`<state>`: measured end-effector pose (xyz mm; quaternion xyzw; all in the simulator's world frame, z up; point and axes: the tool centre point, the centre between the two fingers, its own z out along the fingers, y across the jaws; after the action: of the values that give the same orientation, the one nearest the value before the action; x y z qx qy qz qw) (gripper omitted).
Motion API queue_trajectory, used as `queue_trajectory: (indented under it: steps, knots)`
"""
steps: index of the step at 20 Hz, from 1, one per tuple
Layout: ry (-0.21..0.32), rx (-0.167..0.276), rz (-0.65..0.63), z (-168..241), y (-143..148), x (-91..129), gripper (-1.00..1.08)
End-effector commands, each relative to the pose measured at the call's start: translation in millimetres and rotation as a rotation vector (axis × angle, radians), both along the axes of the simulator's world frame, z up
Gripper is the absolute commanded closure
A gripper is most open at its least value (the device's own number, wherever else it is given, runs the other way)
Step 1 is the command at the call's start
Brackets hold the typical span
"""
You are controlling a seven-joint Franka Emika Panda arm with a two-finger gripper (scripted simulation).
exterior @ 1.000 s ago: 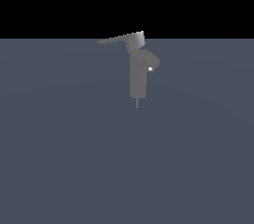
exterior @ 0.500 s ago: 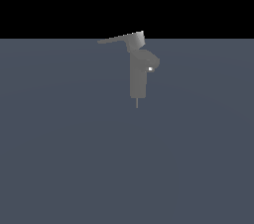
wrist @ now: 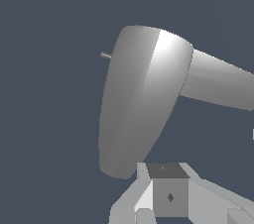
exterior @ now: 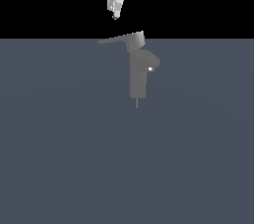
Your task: Turn on the faucet by rotating a designated handle.
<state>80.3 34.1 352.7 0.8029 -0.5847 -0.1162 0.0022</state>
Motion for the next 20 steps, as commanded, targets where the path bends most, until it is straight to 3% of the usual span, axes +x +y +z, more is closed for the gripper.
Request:
queue_trajectory:
  steps: [1, 11, 20]
  knots:
    - [0.009, -0.032, -0.054, -15.4, 7.0, 13.8, 1.08]
    - [0.024, -0.147, -0.205, -68.7, 35.2, 50.8, 1.08]
    - [0.023, -0.192, -0.254, -89.7, 48.1, 61.7, 1.08]
